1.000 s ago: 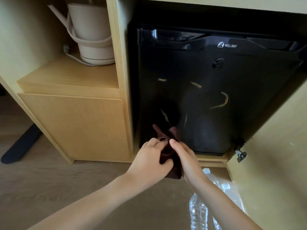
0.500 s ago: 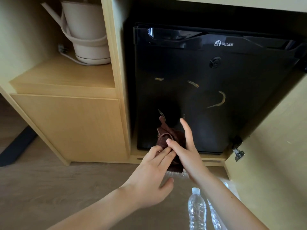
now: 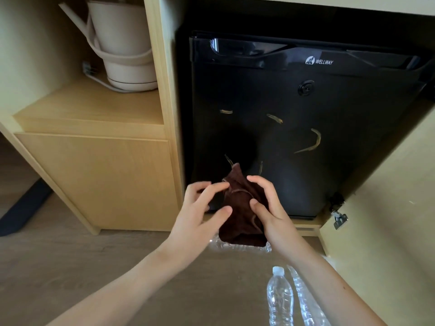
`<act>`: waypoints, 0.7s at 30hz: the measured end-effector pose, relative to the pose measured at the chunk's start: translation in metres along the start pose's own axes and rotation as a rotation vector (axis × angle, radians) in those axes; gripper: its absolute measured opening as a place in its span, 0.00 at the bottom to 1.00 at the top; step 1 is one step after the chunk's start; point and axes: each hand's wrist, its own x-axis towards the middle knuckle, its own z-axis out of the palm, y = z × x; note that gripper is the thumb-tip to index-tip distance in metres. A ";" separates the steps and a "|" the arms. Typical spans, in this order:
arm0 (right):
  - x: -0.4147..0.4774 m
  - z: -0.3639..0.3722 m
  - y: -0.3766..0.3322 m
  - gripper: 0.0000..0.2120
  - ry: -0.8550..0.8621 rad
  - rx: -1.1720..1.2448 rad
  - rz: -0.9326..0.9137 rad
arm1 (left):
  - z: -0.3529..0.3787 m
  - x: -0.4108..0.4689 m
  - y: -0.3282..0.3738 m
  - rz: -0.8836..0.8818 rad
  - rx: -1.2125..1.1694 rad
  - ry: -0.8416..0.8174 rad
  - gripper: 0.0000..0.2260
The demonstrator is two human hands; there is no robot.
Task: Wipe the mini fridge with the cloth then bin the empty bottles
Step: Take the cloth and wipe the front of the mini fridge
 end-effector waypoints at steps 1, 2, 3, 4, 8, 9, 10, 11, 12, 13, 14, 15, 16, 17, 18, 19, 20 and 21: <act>-0.001 0.001 -0.001 0.20 -0.024 0.008 0.007 | 0.001 0.003 0.000 -0.134 -0.174 -0.093 0.17; -0.002 0.003 -0.001 0.20 -0.048 0.015 0.012 | 0.002 0.005 -0.002 -0.225 -0.341 -0.176 0.20; -0.002 0.005 -0.001 0.20 -0.068 0.019 0.018 | 0.003 0.006 -0.005 -0.266 -0.427 -0.226 0.22; -0.003 0.007 0.000 0.20 -0.082 0.020 0.026 | 0.005 0.007 -0.007 -0.279 -0.453 -0.246 0.24; -0.008 0.015 0.002 0.20 -0.078 0.055 0.046 | 0.008 0.009 -0.012 -0.285 -0.377 -0.180 0.30; -0.010 0.017 0.003 0.21 -0.071 0.071 0.046 | 0.008 0.010 -0.012 -0.283 -0.342 -0.164 0.31; -0.011 0.019 0.003 0.22 -0.059 0.079 0.045 | 0.008 0.010 -0.012 -0.281 -0.313 -0.157 0.31; -0.011 0.020 0.003 0.23 -0.036 0.077 0.041 | 0.008 0.010 -0.013 -0.275 -0.301 -0.157 0.31; -0.011 0.021 0.003 0.24 -0.007 0.066 0.033 | 0.007 0.009 -0.014 -0.265 -0.302 -0.162 0.30; -0.011 0.022 0.001 0.24 0.026 0.055 0.024 | 0.007 0.008 -0.014 -0.254 -0.304 -0.173 0.30; -0.012 0.022 -0.001 0.24 0.057 0.050 0.015 | 0.006 0.008 -0.014 -0.244 -0.307 -0.190 0.30; -0.012 0.021 -0.005 0.24 0.081 0.047 0.006 | 0.004 0.008 -0.014 -0.230 -0.311 -0.204 0.30; -0.011 0.020 -0.010 0.24 0.097 0.043 -0.004 | 0.001 0.010 -0.012 -0.210 -0.311 -0.210 0.30; -0.011 0.017 -0.017 0.24 0.108 0.036 -0.017 | -0.003 0.012 -0.008 -0.181 -0.290 -0.208 0.30; -0.010 0.014 -0.025 0.24 0.121 0.024 -0.031 | -0.008 0.015 -0.004 -0.139 -0.232 -0.190 0.30; -0.009 0.010 -0.034 0.24 0.138 0.007 -0.047 | -0.014 0.018 0.002 -0.084 -0.141 -0.160 0.30; -0.007 0.007 -0.044 0.23 0.160 -0.012 -0.064 | -0.022 0.022 0.009 -0.022 -0.042 -0.118 0.29; -0.006 0.003 -0.053 0.23 0.185 -0.030 -0.078 | -0.030 0.026 0.018 0.043 0.046 -0.068 0.28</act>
